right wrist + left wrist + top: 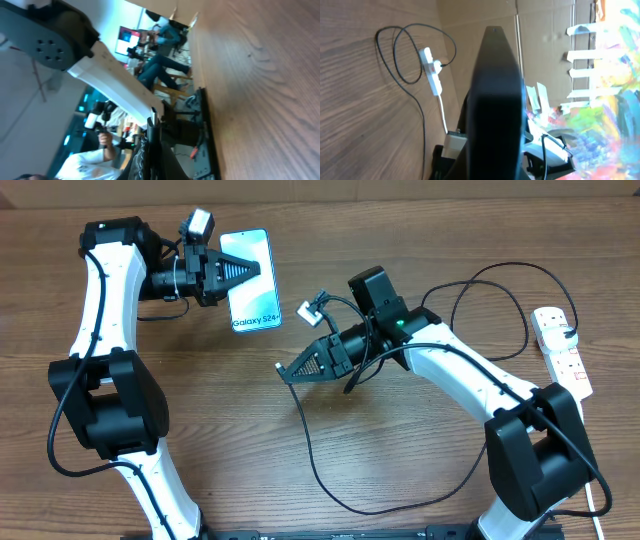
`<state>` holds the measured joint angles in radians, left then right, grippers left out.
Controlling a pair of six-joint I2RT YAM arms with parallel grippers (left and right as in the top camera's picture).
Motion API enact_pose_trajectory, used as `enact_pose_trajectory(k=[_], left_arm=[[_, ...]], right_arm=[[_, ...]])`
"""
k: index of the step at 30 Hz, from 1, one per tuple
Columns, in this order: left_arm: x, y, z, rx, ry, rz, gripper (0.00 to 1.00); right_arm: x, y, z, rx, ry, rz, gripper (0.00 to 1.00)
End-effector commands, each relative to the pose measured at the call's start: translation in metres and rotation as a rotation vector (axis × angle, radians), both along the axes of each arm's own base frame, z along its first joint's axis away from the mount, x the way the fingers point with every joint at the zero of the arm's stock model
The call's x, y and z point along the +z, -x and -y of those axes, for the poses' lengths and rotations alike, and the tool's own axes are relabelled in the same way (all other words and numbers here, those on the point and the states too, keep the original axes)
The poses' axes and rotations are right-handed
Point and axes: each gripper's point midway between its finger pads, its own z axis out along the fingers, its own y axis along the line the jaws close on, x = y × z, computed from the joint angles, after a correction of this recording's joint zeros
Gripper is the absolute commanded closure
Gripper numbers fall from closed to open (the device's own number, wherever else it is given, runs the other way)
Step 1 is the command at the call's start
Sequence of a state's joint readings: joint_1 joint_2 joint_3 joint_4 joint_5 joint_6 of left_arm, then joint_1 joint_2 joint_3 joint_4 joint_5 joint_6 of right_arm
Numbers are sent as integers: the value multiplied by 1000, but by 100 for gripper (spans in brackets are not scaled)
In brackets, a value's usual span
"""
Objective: Plug charger to phone and switch on socket
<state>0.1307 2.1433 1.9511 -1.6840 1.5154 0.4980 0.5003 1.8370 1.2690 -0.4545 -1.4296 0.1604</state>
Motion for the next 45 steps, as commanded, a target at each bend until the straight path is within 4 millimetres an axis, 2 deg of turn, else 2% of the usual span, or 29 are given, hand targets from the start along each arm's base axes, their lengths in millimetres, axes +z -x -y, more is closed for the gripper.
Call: enact_pose_trajectory(k=[1, 7, 10, 14, 19, 23, 28, 32, 45], left_arm=[[30, 5, 2, 12, 46, 133, 95], [59, 21, 5, 8, 37, 210, 95], [75, 32, 7, 4, 23, 209, 96], [81, 47, 11, -13, -30, 195, 95], [92, 66, 21, -30, 12, 198, 95], [84, 72, 26, -36, 36, 149, 96], [69, 78, 35, -61, 55, 78, 96], [66, 82, 42, -80, 57, 58, 95], [66, 82, 42, -80, 61, 12, 96]], right_arm=[[26, 4, 10, 18, -62, -7, 96], [57, 4, 28, -36, -70, 47, 96], [63, 7, 34, -94, -8, 66, 96], [71, 19, 39, -99, 17, 50, 96], [75, 37, 47, -85, 31, 41, 96], [84, 50, 53, -78, 21, 71, 96], [97, 55, 55, -82, -3, 120, 96], [89, 49, 54, -119, 61, 103, 96], [95, 49, 13, -145, 102, 131, 96]])
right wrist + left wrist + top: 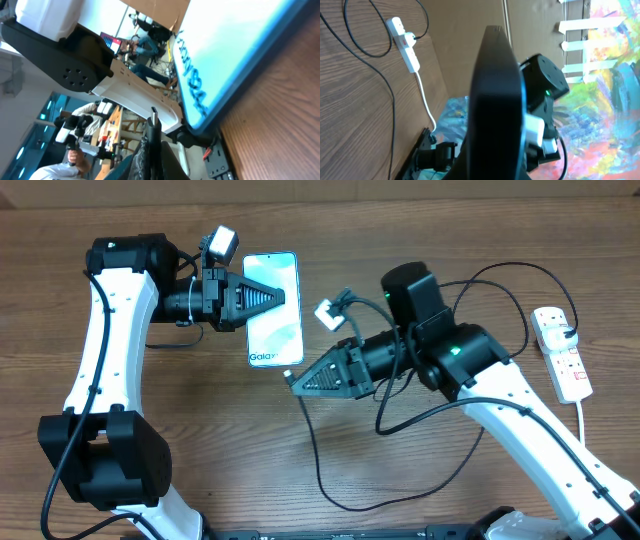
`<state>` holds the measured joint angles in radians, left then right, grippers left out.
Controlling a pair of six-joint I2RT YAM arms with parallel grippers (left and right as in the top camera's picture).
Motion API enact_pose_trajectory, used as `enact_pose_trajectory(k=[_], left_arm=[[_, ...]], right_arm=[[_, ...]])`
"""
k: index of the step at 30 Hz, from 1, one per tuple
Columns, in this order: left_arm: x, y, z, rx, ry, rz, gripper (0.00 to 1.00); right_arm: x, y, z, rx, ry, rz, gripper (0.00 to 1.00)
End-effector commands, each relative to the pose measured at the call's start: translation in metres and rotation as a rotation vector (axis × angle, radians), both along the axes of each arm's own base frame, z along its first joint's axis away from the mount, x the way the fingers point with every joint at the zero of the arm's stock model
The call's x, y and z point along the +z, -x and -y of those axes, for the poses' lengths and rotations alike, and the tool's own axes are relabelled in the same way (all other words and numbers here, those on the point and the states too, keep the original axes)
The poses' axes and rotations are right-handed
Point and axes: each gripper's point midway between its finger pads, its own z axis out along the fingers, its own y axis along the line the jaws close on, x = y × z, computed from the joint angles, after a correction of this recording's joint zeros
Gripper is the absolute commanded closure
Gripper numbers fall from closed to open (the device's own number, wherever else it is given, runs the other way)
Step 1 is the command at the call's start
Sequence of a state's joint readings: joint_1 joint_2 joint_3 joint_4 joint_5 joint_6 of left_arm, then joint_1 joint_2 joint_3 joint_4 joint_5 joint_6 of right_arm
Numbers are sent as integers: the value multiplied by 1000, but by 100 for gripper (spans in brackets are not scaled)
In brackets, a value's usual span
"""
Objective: Plug charger to phone and switch on socket
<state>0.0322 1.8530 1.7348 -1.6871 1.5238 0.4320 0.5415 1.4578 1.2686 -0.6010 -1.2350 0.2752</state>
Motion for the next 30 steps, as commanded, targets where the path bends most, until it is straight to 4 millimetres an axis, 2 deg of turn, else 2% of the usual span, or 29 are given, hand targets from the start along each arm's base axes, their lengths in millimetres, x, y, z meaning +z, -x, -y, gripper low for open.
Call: enact_pose_trajectory(k=[1, 16, 25, 30], left_arm=[[16, 3, 0, 13, 54, 3, 95], [15, 1, -1, 18, 55, 0, 95], [15, -9, -17, 66, 57, -49, 96], [15, -10, -20, 73, 57, -48, 95]], right_arm=[[-2, -2, -8, -60, 58, -42, 96], [-1, -22, -30, -234, 117, -92, 96], [-4, -31, -29, -284, 130, -73, 96], [-1, -33, -30, -289, 117, -71, 96]])
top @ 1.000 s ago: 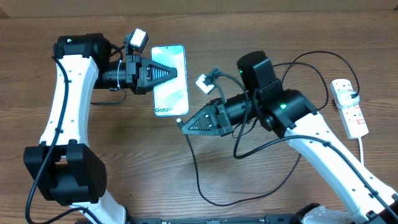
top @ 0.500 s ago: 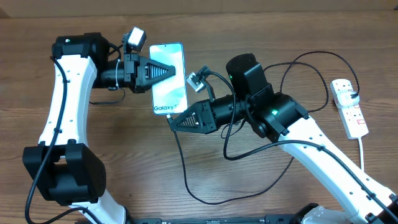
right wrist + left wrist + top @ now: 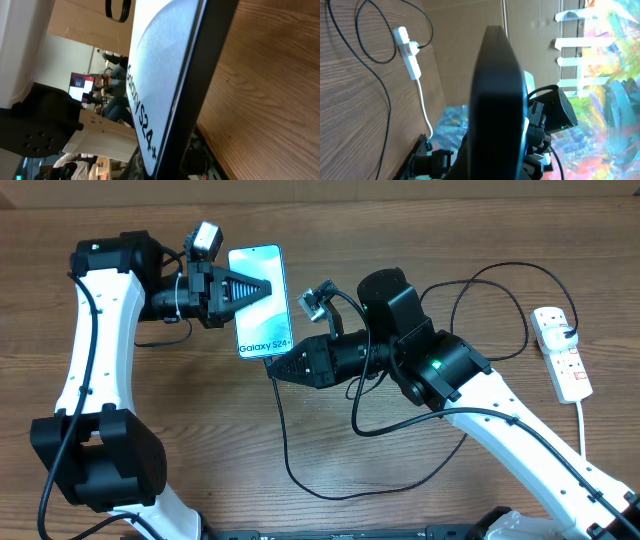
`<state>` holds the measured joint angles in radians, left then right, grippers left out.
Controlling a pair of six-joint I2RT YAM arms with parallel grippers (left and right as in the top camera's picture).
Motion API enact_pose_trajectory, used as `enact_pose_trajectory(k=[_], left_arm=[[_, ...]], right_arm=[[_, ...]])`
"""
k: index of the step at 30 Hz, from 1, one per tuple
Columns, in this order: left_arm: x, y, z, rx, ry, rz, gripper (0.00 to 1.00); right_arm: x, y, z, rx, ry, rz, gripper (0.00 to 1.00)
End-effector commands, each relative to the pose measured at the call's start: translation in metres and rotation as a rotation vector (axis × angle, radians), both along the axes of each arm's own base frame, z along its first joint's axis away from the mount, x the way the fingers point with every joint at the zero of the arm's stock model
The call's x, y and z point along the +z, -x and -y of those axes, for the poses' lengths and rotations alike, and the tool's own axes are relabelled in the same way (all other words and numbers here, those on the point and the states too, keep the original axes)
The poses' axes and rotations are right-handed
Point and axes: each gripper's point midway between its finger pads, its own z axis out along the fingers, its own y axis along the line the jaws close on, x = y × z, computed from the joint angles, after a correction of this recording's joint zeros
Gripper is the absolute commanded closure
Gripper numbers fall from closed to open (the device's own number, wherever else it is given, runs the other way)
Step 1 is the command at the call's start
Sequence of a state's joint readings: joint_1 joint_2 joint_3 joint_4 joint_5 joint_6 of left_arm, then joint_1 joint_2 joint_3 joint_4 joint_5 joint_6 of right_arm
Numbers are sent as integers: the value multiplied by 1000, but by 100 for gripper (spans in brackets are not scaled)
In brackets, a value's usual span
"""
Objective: Plug charger to phone and switch on socket
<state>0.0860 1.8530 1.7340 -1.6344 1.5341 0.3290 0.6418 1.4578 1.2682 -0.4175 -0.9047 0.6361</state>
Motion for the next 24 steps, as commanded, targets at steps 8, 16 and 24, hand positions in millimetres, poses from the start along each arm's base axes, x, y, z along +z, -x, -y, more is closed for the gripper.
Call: enact_pose_trajectory(k=[8, 16, 24], left_arm=[[13, -5, -3, 14, 44, 8, 96], [13, -12, -3, 14, 46, -8, 96], [13, -12, -3, 14, 46, -9, 96]], right_arm=[[12, 5, 1, 25, -36, -5, 96], [13, 8, 0, 38, -44, -7, 96], [11, 1, 1, 2, -29, 6, 96]])
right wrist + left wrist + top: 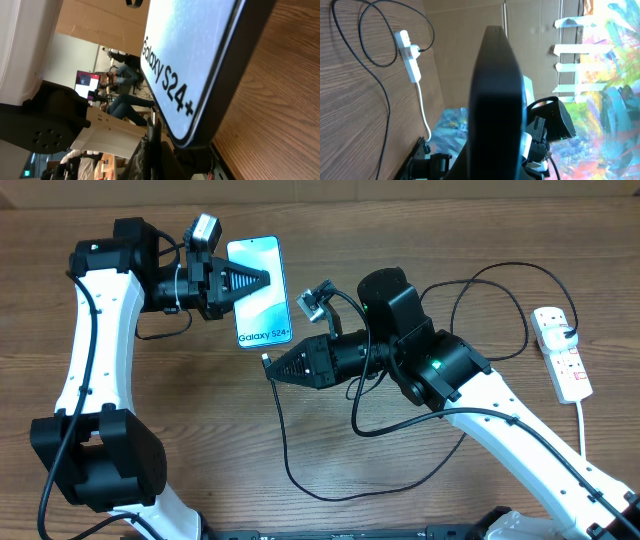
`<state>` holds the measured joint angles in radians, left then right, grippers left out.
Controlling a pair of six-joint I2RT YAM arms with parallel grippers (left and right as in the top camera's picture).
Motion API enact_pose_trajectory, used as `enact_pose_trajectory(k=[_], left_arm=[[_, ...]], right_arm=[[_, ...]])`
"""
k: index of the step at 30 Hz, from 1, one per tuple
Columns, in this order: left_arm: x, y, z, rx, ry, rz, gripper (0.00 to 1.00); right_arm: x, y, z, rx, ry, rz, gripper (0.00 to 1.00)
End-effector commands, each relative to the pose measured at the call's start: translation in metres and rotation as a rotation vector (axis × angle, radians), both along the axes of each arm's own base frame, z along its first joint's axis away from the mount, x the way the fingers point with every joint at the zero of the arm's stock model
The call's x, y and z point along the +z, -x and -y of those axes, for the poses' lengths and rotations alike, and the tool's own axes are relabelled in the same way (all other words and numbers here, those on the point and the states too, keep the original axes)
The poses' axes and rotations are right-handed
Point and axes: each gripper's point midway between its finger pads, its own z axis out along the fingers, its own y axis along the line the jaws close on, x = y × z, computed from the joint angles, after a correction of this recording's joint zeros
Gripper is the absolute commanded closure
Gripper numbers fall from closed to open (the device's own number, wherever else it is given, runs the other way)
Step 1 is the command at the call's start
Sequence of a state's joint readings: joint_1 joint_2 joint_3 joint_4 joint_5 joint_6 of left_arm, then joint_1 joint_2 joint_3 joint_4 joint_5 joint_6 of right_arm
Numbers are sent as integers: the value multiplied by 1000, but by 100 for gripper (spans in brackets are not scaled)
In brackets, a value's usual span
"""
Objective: Plug charger to phone and switch on socket
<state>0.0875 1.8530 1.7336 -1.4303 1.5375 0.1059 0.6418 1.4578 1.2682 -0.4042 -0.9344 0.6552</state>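
My left gripper [238, 280] is shut on the phone [259, 292] and holds it above the table, its lit screen reading "Galaxy S24+" facing up. The left wrist view shows the phone [497, 95] edge-on as a dark slab. My right gripper [272, 369] is shut on the black charger plug [265, 359], whose metal tip [154, 118] points at the phone's bottom edge [200, 135], just short of it. The white socket strip [560, 352] lies at the far right with the charger's adapter plugged in; its switch state is too small to tell.
The black charger cable [300, 470] loops over the wooden table [200, 430] from my right gripper round to the socket strip [411, 50]. A white lead runs off the strip toward the table's front right edge.
The phone has moved slightly up and away, and the plug sits a little lower. The plug tip, then hidden against the phone's bottom edge, now shows just clear of it.
At first the left gripper held the phone at the upper left and the right gripper held the plug well apart at mid-table. Then the plug was close under the phone's bottom edge, then right against it. Now a small gap separates them.
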Motion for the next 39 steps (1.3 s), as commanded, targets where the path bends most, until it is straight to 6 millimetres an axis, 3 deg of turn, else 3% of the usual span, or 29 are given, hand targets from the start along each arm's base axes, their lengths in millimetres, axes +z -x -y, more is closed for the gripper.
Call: enact_pose_trajectory(k=[1, 39], left_arm=[[14, 4, -2, 5, 42, 10, 95], [14, 4, -2, 5, 43, -2, 96]], right_arm=[[7, -3, 2, -19, -9, 23, 96], [8, -20, 5, -106, -5, -6, 96]])
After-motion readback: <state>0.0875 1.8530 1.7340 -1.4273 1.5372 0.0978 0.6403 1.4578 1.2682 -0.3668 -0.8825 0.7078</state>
